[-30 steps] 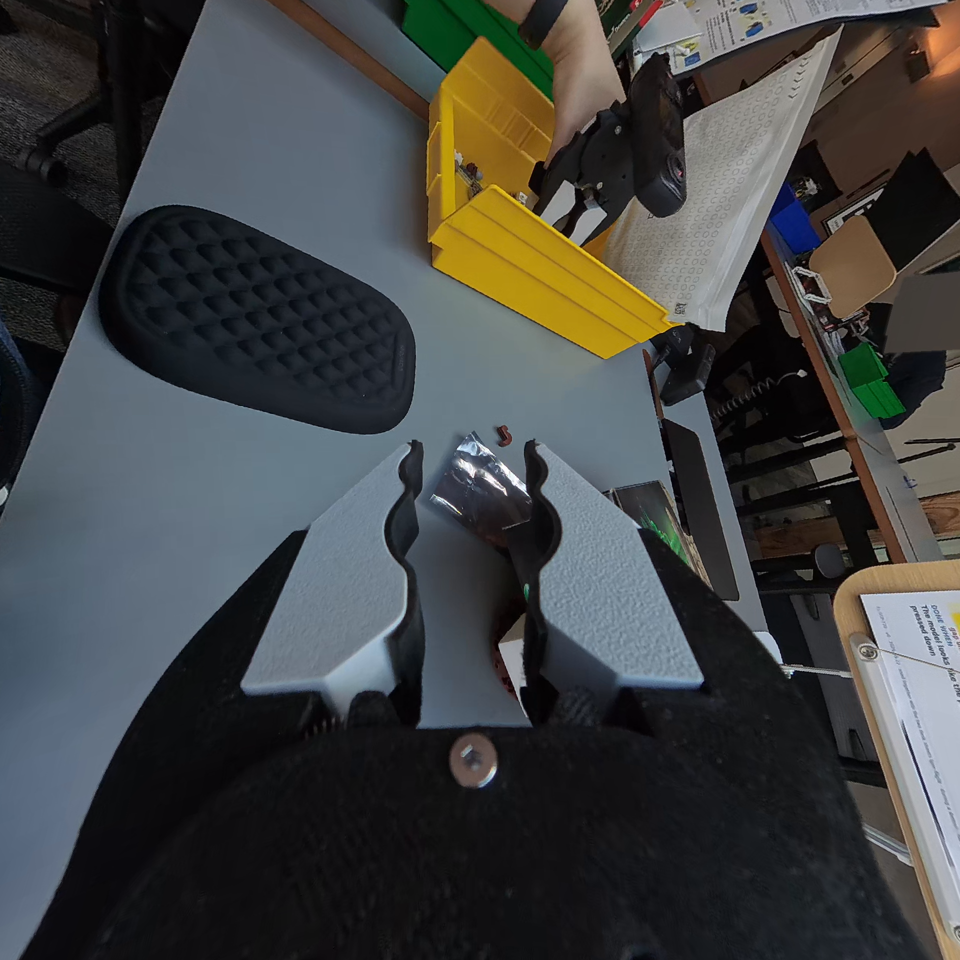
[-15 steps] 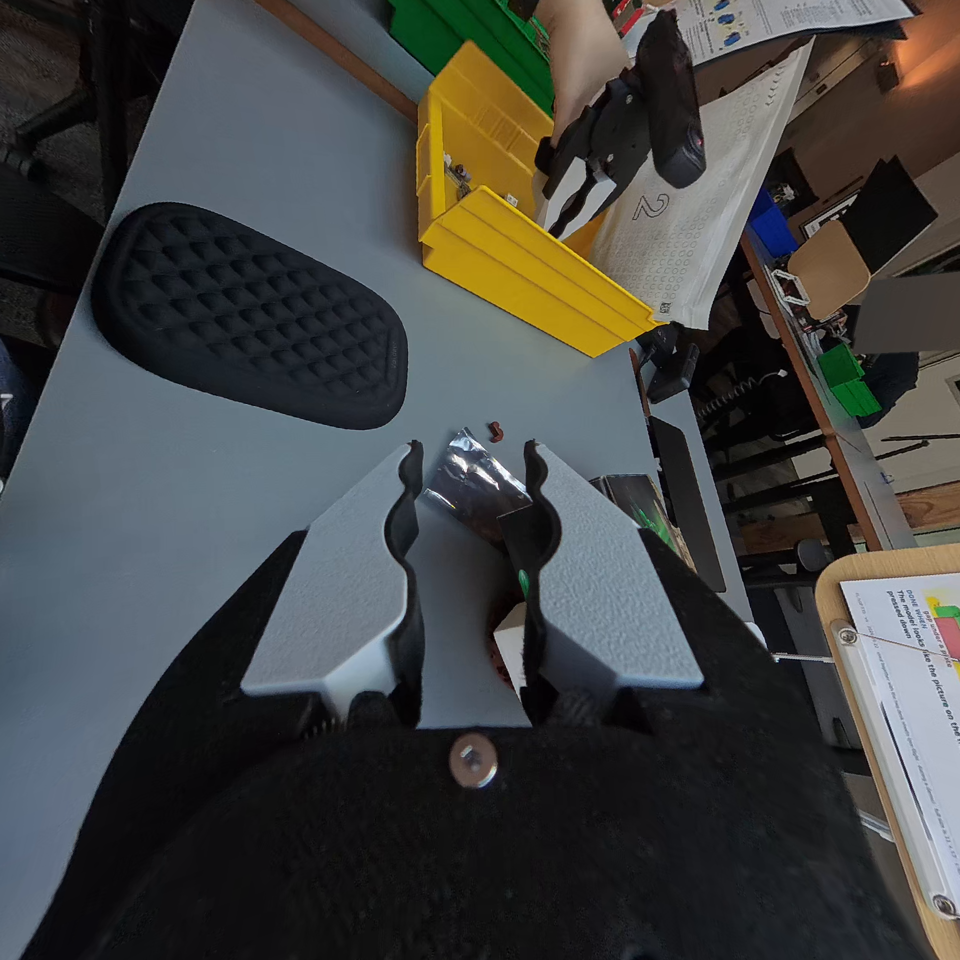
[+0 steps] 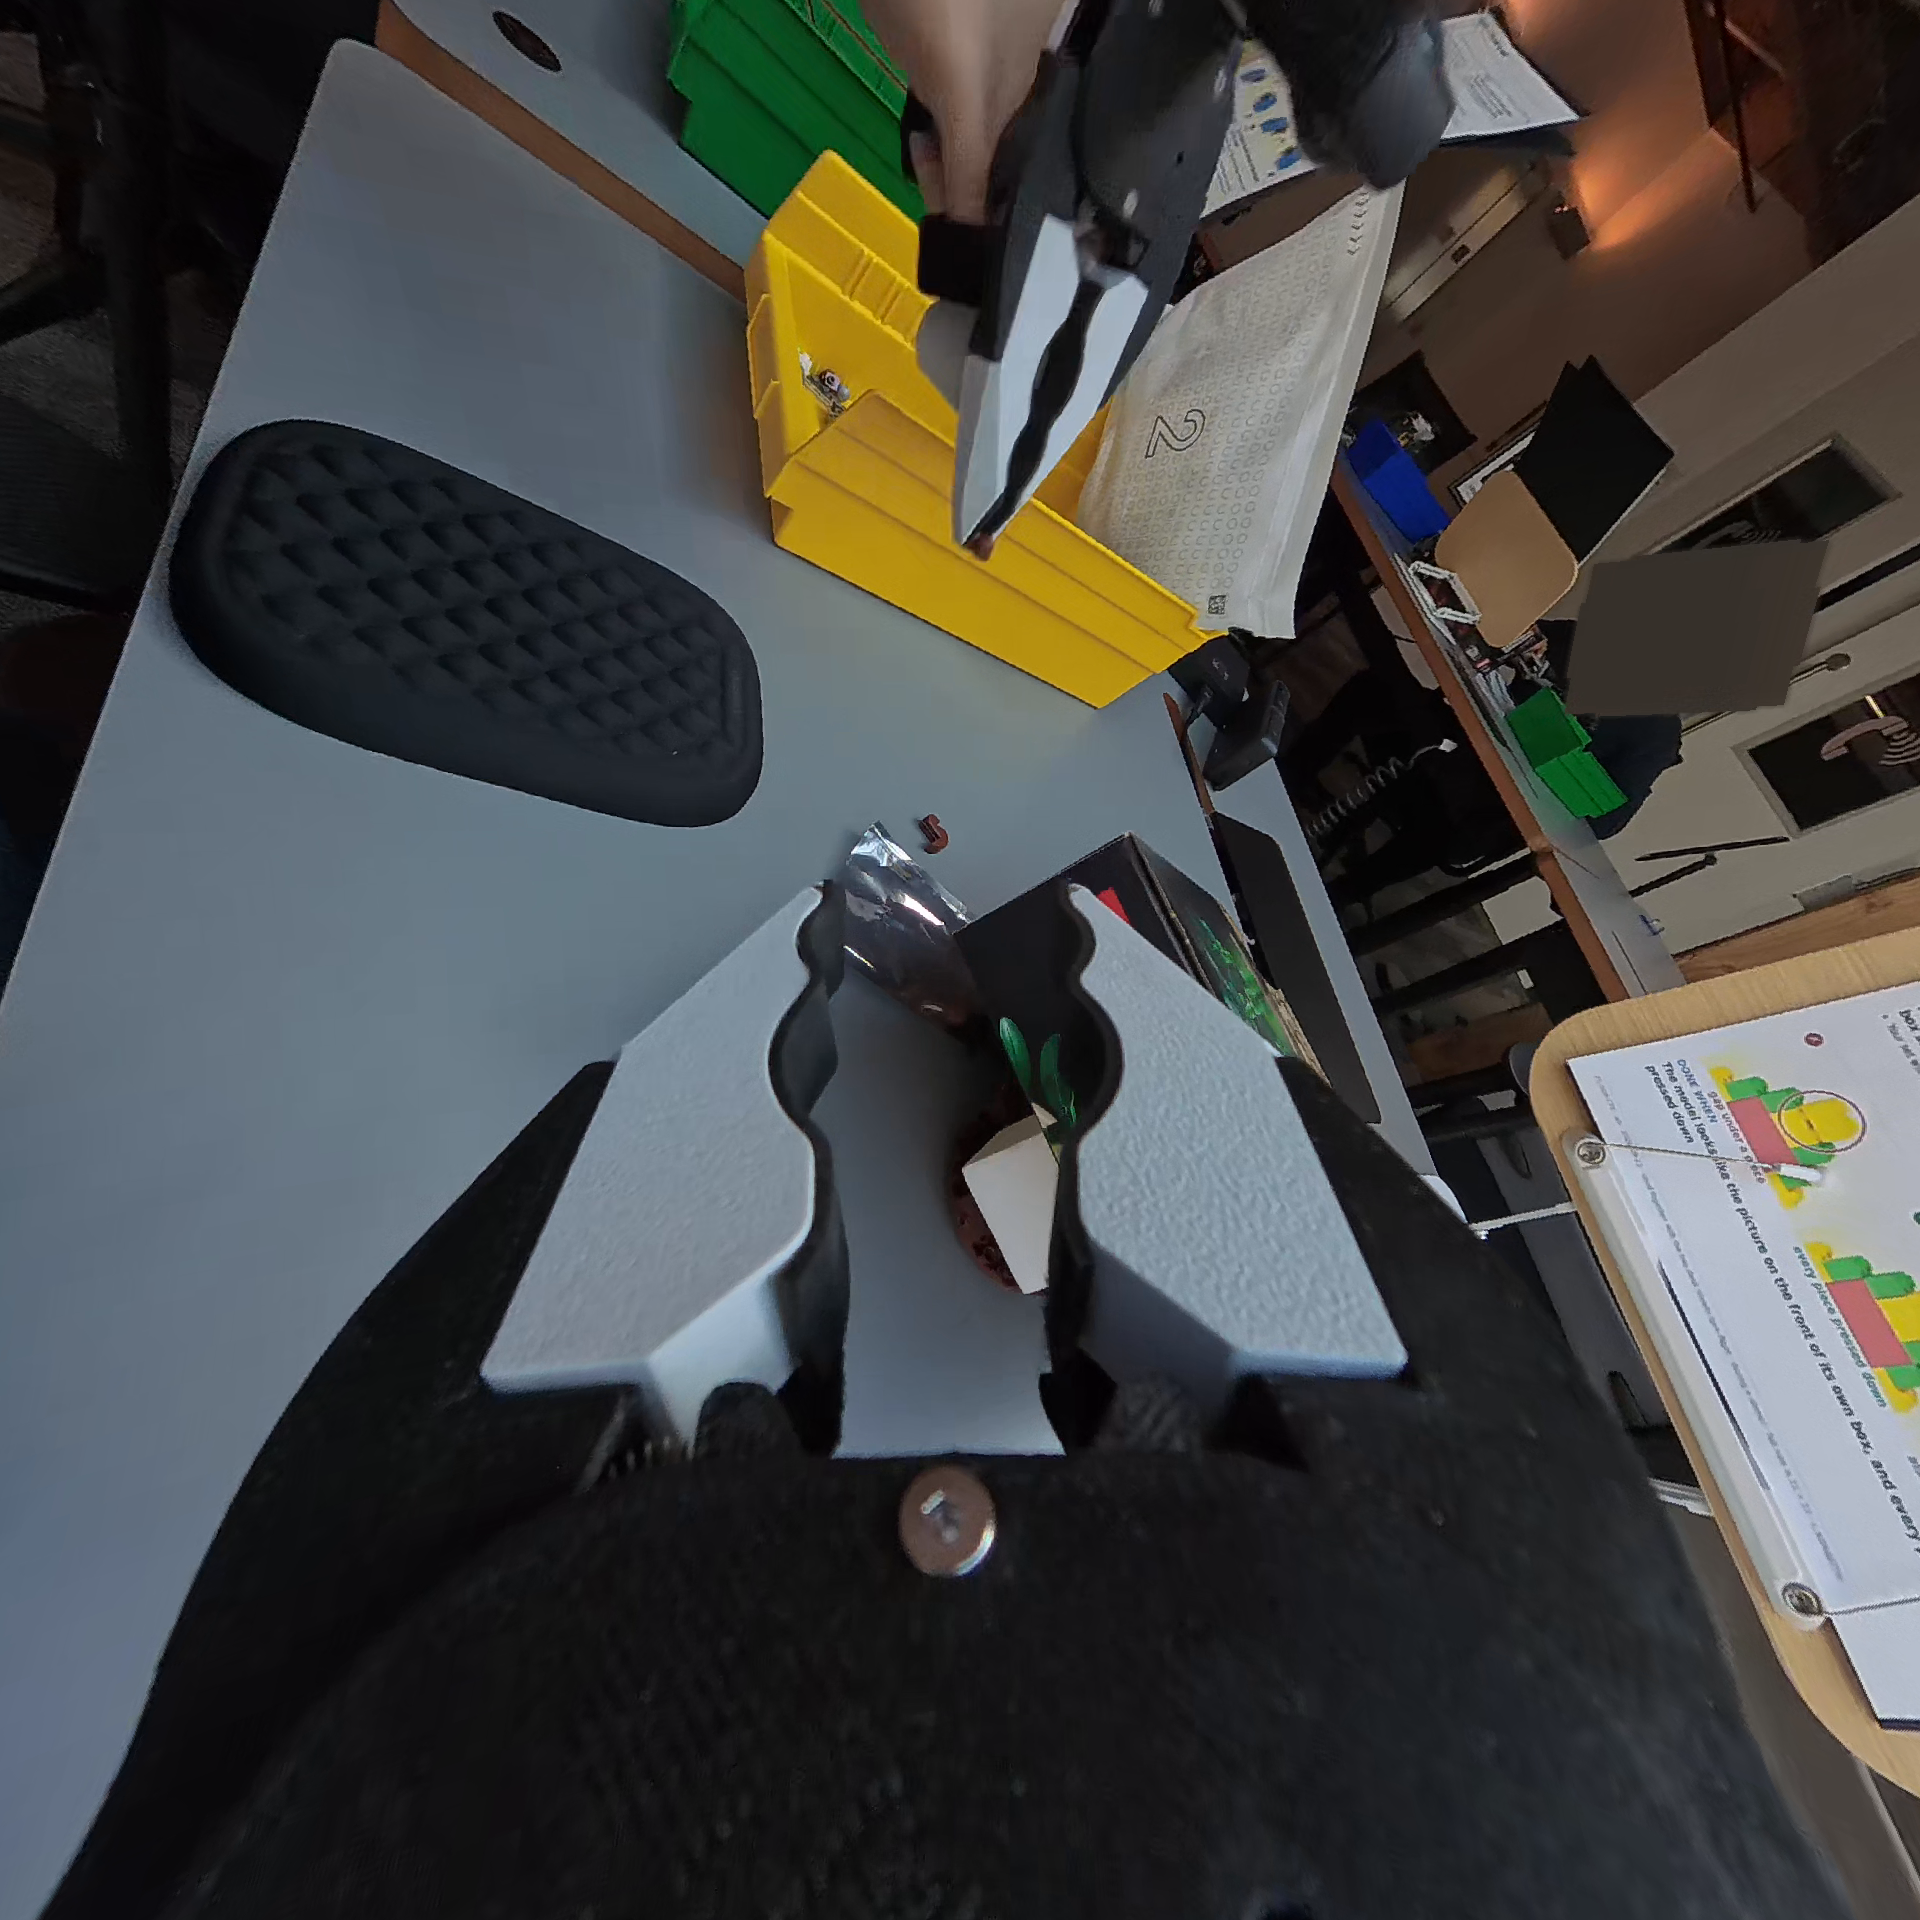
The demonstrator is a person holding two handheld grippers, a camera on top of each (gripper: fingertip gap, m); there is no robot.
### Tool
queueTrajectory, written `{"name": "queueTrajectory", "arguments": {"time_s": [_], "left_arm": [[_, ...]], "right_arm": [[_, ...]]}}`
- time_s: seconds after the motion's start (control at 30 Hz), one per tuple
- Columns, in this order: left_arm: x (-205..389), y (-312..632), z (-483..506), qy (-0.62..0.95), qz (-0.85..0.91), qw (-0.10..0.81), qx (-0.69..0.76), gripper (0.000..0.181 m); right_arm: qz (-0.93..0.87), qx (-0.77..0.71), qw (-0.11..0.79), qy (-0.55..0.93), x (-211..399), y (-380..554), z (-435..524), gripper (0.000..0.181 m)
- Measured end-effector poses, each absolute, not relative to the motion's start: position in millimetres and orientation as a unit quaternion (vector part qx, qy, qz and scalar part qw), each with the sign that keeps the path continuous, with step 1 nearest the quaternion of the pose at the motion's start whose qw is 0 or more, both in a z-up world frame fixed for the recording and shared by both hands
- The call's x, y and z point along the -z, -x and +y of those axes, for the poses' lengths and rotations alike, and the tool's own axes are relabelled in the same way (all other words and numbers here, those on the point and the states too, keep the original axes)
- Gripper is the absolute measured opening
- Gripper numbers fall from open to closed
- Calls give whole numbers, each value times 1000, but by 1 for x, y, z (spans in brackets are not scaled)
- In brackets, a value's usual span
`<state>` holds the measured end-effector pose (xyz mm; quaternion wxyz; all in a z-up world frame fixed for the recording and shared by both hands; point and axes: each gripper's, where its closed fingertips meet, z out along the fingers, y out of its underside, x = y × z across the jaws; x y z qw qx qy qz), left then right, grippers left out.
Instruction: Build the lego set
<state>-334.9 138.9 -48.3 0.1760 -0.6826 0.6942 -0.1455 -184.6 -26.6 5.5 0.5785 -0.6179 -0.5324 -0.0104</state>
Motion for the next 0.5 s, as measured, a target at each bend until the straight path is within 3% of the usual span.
{"name": "queueTrajectory", "arguments": {"time_s": [0.17,0.5], "left_arm": [[114,304,111,661,732,124,105,6],[148,293,120,647,755,80,67,6]], "right_arm": [[-529,20,580,619,-10,177,-40,39],[-510,31,576,638,-6,156,-48,39]]}}
